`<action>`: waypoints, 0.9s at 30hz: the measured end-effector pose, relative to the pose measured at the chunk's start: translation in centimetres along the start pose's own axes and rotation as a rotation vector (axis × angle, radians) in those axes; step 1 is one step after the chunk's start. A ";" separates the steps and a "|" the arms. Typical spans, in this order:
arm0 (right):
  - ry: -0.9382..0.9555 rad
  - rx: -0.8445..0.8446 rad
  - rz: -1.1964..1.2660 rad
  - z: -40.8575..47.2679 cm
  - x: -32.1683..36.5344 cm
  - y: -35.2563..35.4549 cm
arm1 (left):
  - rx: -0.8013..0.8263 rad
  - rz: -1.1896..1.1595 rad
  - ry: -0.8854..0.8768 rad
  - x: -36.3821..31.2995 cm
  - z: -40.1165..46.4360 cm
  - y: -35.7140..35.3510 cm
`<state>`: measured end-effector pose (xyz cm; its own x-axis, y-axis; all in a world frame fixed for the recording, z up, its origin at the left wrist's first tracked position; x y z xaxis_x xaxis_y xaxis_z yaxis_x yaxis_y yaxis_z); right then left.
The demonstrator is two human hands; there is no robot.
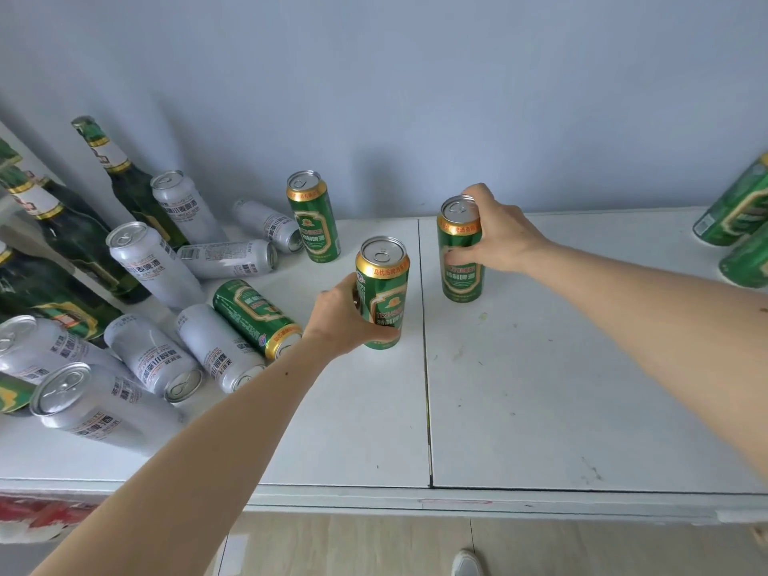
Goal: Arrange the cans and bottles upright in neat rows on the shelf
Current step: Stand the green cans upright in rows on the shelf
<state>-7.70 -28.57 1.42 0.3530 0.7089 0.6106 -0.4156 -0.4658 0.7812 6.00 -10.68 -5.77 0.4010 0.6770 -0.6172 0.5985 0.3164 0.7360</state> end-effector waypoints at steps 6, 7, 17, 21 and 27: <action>-0.058 -0.013 -0.020 -3.8 -2.1 3.3 | 0.037 0.044 -0.041 -3.3 -0.6 -1.6; -0.072 -0.021 -0.020 -4.6 -2.5 3.9 | 0.042 0.053 -0.046 -3.8 -0.7 -2.0; -0.201 -0.110 -0.051 -13.8 -6.0 10.8 | 0.174 0.042 -0.166 -12.0 -3.8 -7.4; -0.258 -0.173 -0.082 -17.8 -7.6 13.8 | 0.247 -0.009 -0.223 -15.9 -5.5 -10.5; -0.340 -0.262 -0.110 -24.4 -10.2 18.4 | 0.312 -0.026 -0.296 -20.6 -7.9 -14.9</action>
<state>-39.41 -31.43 6.35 0.6444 0.5117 0.5682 -0.5431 -0.2168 0.8112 -16.60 -24.12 -1.79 0.5378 0.4371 -0.7209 0.7737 0.0836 0.6279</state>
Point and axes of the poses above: each hand's wrist, its own z-axis towards the middle knuckle, its own y-axis out of the back of the hand, x = y × z, the point moved 10 cm from there along z, towards the middle knuckle, and after that the axes turned 15 degrees about y, right-handed, at the moved point
